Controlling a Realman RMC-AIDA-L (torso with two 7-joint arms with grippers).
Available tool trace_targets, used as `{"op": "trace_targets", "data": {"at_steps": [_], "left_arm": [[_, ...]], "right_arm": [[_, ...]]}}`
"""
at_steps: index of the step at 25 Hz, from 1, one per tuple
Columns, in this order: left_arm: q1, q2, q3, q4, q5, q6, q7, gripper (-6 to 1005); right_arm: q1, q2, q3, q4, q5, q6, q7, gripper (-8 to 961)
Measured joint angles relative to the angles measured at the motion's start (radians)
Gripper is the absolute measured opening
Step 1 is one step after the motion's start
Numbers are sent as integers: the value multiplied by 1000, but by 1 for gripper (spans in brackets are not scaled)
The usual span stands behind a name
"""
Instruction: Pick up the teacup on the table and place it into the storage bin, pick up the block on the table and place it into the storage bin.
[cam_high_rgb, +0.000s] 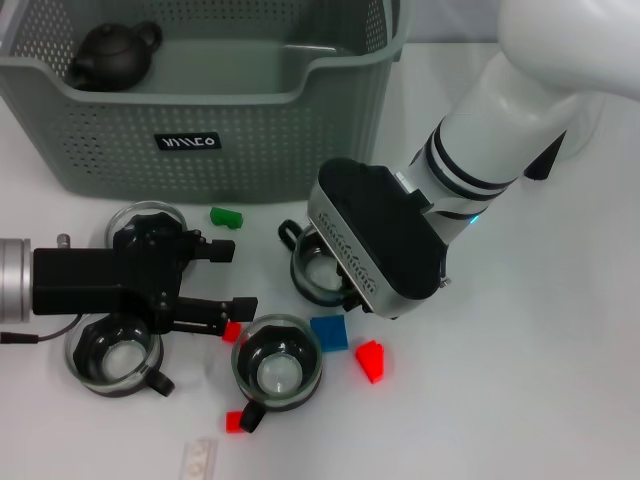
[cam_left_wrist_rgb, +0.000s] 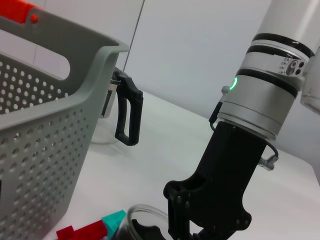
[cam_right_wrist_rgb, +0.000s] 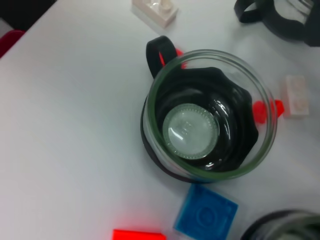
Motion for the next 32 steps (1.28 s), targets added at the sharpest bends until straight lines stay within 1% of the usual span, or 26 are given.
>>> {"op": "trace_targets", "data": {"at_steps": [6,9,12,13,18,22,25,27,28,29,30,32], "left_arm": [[3,0,0,0,0,0,0,902],[7,1,1,0,0,0,0,902],[11,4,0,1,0,1,0,902],[11,5,0,2,0,1,0,902],[13,9,0,8,0,10,0,902],[19,14,-2,10,0,11,1,902],[25,15,-2,11,0,8,5,902],[27,15,-2,12,0,6,12,902],[27,15,-2,12,0,6,13,902],[27,15,-2,12,0,6,13,902],[27,15,-2,12,0,5,13,902],[26,15,-1,12,0,4,13,902]], "right_arm": [[0,-4,8,-13,0,-15,33,64],[0,-6,28,-19,0,-39,46,60],[-10,-12,91,-71,0,-112,74,58],[-10,-12,91,-71,0,-112,74,59],[-14,-14,198,-147,-12,-247,127,59],[-23,-14,287,-236,-25,-367,185,58],[-24,-14,372,-309,-25,-462,234,59],[-24,-15,425,-377,-25,-518,267,59],[-20,-15,469,-453,-23,-560,300,59],[-15,-15,484,-482,-21,-572,312,59],[-15,-15,484,-482,-21,-572,312,59],[5,-14,523,-538,-20,-596,337,59]]}}
